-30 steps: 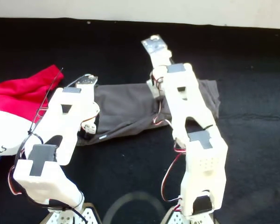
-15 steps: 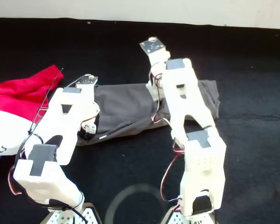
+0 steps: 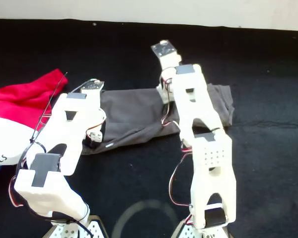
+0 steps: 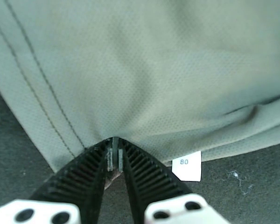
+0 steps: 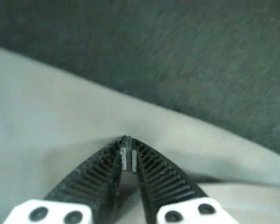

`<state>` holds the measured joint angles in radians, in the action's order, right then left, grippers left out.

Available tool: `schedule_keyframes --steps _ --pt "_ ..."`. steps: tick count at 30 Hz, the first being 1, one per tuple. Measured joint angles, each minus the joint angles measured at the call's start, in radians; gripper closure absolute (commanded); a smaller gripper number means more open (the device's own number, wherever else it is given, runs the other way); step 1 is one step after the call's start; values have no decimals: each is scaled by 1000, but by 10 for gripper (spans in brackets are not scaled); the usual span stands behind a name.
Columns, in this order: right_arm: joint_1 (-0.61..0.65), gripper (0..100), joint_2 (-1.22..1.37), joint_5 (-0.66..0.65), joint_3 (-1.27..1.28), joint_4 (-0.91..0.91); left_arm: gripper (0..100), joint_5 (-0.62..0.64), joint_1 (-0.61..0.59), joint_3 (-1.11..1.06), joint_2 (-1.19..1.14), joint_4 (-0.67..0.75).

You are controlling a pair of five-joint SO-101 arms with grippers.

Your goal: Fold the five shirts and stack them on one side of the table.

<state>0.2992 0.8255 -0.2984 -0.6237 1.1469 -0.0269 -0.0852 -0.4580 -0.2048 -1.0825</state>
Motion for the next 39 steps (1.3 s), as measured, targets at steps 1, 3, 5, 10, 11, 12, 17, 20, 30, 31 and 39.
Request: schedule_keyframes --steps 1,3,5,10,11,12,17,20,30,31,39 --pt "-2 992 11 0 -17 0 991 0 0 0 0 0" --pt "-2 992 18 0 -60 25 991 0 0 0 0 0" --pt "-2 992 18 0 -110 66 991 0 0 0 0 0" --pt "-2 992 17 0 -256 252 991 0 0 0 0 0" --pt "-2 992 17 0 -284 301 991 0 0 0 0 0" --pt "-2 992 15 0 -307 344 991 0 0 0 0 0" --pt "-2 992 15 0 -367 532 991 0 0 0 0 0" --pt "-2 992 15 -12 -368 574 991 0 0 0 18 -14" --pt "95 992 43 -21 -364 540 991 0 -34 -2 249 -141" --pt "100 992 64 -21 -364 540 991 -2 -43 -9 265 -150" --pt "100 992 112 -21 -362 591 991 -2 -155 -86 279 -107"
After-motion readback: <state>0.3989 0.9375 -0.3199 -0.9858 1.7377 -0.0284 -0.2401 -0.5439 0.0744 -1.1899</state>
